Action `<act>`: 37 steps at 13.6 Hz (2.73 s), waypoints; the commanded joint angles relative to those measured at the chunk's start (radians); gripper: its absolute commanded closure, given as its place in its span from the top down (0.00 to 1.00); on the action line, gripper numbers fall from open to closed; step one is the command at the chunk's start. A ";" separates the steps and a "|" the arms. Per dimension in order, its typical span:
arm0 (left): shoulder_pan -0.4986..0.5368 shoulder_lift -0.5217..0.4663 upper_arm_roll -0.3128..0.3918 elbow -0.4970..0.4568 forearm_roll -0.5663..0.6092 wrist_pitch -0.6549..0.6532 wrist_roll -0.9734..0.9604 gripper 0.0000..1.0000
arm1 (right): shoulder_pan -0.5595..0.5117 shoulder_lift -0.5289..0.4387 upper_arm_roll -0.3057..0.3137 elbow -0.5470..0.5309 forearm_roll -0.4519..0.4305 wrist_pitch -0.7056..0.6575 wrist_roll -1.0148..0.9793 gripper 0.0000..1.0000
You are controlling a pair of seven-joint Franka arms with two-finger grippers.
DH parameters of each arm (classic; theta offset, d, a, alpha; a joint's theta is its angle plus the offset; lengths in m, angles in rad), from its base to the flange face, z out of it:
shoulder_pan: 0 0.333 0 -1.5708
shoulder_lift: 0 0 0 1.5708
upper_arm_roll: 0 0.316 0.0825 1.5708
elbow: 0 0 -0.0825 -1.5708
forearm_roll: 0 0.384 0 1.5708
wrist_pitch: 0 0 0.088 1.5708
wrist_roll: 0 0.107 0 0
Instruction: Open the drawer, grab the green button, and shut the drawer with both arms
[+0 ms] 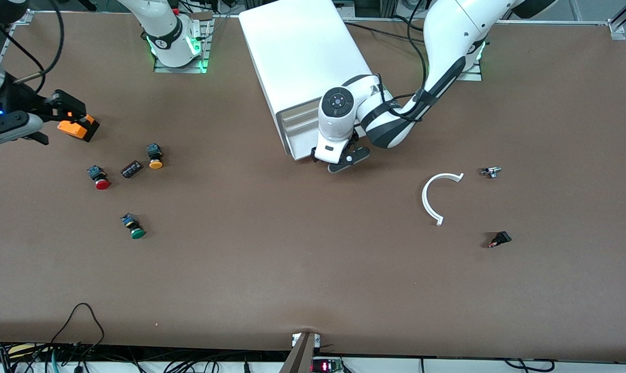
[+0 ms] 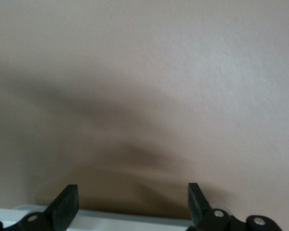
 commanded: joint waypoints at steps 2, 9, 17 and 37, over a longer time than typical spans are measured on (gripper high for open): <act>0.015 0.024 -0.062 -0.012 -0.070 -0.003 0.017 1.00 | 0.003 -0.010 0.019 0.020 -0.034 -0.017 0.048 1.00; 0.021 0.046 -0.074 -0.010 -0.219 -0.003 0.167 1.00 | 0.008 0.023 0.019 0.057 -0.044 -0.011 0.050 1.00; 0.232 -0.014 -0.064 0.139 -0.193 -0.162 0.342 1.00 | 0.006 0.051 0.017 0.083 -0.033 -0.014 0.039 1.00; 0.283 -0.632 0.560 0.041 -0.379 -0.586 1.434 1.00 | 0.008 0.051 0.017 0.092 -0.027 0.027 0.054 1.00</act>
